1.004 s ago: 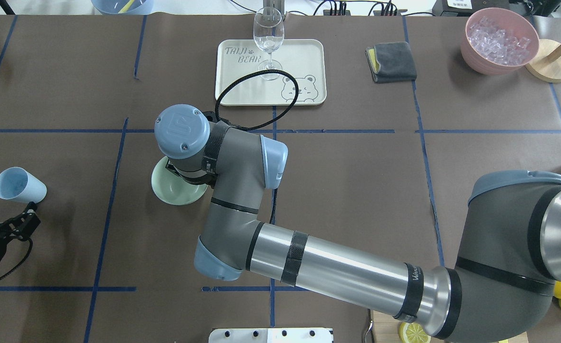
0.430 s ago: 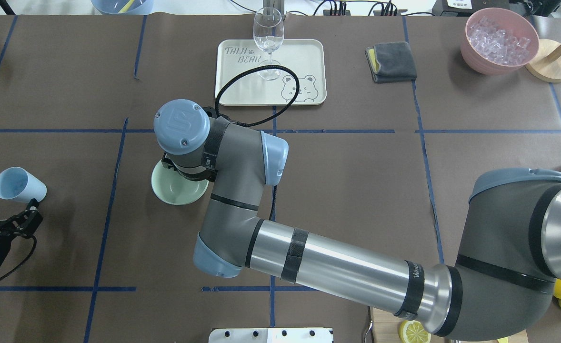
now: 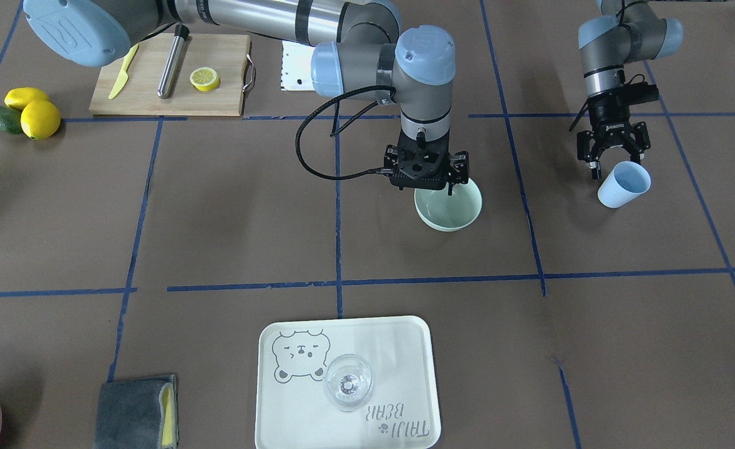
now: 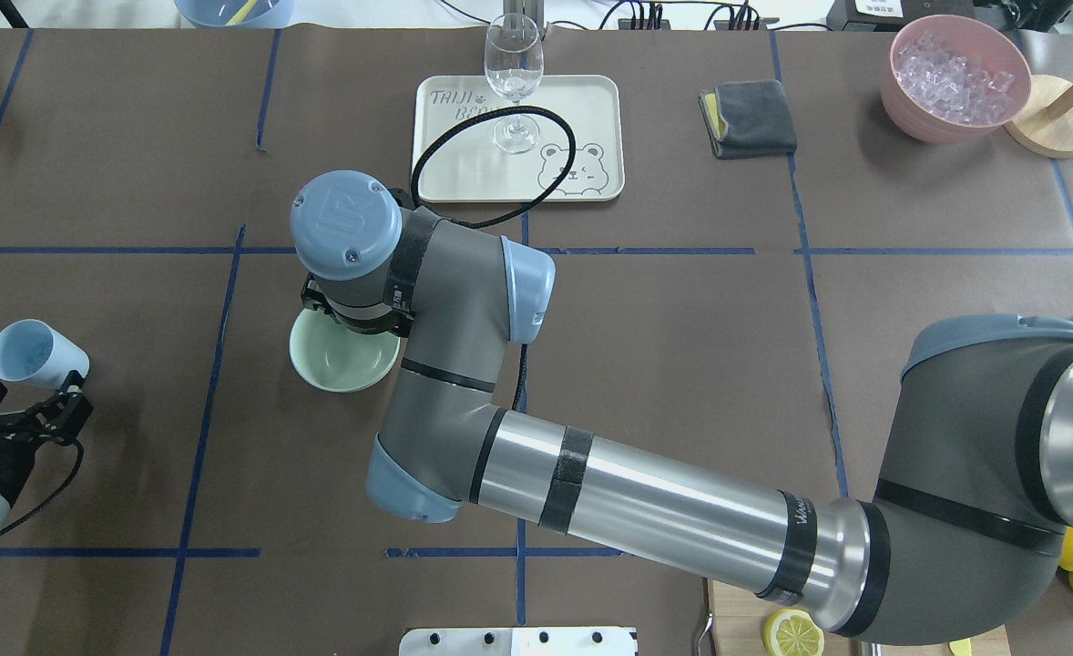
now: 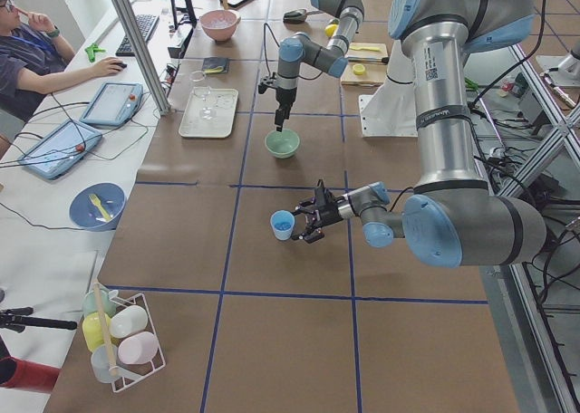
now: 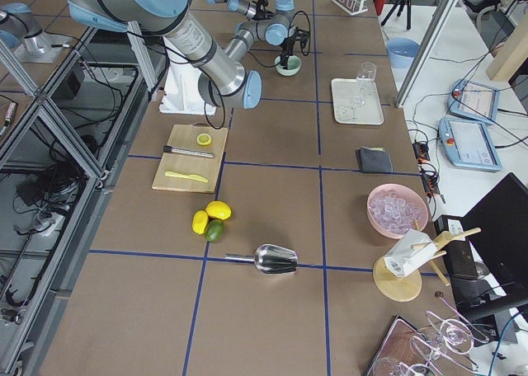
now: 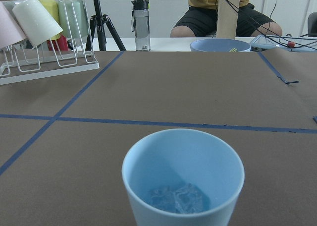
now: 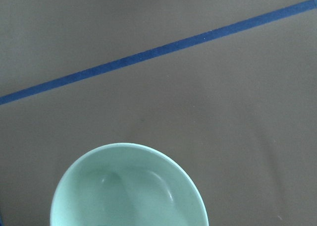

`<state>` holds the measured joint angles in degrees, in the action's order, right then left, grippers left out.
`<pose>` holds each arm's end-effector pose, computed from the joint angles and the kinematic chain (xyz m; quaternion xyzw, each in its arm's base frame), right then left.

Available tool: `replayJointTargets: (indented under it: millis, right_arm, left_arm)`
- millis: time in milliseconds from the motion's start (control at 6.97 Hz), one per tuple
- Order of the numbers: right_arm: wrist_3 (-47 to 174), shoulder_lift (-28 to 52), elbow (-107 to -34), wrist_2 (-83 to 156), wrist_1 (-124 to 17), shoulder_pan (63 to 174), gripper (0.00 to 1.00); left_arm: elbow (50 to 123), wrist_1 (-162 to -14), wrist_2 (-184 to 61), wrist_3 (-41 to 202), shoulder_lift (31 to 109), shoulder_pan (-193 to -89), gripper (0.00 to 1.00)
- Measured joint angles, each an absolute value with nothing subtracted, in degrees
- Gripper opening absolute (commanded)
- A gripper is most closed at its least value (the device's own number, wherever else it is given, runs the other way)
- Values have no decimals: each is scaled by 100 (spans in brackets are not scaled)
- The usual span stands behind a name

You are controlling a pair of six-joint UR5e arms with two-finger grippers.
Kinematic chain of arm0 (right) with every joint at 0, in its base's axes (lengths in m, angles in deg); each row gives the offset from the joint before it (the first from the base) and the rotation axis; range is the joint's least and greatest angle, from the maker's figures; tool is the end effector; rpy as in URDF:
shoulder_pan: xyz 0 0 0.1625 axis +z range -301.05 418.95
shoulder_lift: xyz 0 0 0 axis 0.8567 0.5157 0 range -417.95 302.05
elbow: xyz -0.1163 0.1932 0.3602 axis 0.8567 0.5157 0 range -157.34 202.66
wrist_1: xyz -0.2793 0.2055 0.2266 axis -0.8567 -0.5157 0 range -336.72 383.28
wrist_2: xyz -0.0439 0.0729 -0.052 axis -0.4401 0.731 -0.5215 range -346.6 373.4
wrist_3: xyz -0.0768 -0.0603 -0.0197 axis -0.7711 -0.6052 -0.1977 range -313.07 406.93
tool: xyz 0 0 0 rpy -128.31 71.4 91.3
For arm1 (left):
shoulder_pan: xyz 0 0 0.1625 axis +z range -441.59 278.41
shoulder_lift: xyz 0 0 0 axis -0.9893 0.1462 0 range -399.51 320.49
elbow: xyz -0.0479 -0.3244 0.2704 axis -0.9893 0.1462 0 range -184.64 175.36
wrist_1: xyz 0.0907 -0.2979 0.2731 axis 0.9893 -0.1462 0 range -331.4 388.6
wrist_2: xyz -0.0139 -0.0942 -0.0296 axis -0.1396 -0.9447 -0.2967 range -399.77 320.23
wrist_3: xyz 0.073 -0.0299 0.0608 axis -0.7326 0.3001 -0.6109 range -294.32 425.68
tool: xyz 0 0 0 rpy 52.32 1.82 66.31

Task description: Pour ice into bowl

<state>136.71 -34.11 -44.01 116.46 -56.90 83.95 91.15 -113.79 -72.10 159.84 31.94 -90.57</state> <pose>-0.6909 -0.4444 0.0473 -0.0033 -0.4523 0.1418 0.8805 0.3197 -0.2707 0.6296 0.4658 0.2775 -0.2566 0.8001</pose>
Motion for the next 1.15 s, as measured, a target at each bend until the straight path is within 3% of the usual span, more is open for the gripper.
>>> replayJointTargets:
  millis: [574, 717, 861, 1004, 1148]
  right_arm:
    - [13647, -3043, -5375, 11940, -6101, 8699, 100]
    - [13627, -2924, -5529, 12034, -6119, 8786, 100]
    - [13592, -2814, -5651, 12081, -6124, 8838, 100]
    - [13559, -2749, -5709, 12101, -6126, 8876, 100]
    - [13530, -2714, -5732, 12110, -6126, 8906, 100]
  left_arm:
    - [8659, -11381, -7211, 15766, 3588, -9505, 99]
    - [8641, -11384, -7211, 15692, 3620, -9602, 68]
    - [8633, -11386, -7211, 15633, 3693, -9654, 11]
    - [8629, -11389, -7215, 15566, 3791, -9677, 0]
    - [8630, -11412, -7224, 15447, 3853, -9693, 0]
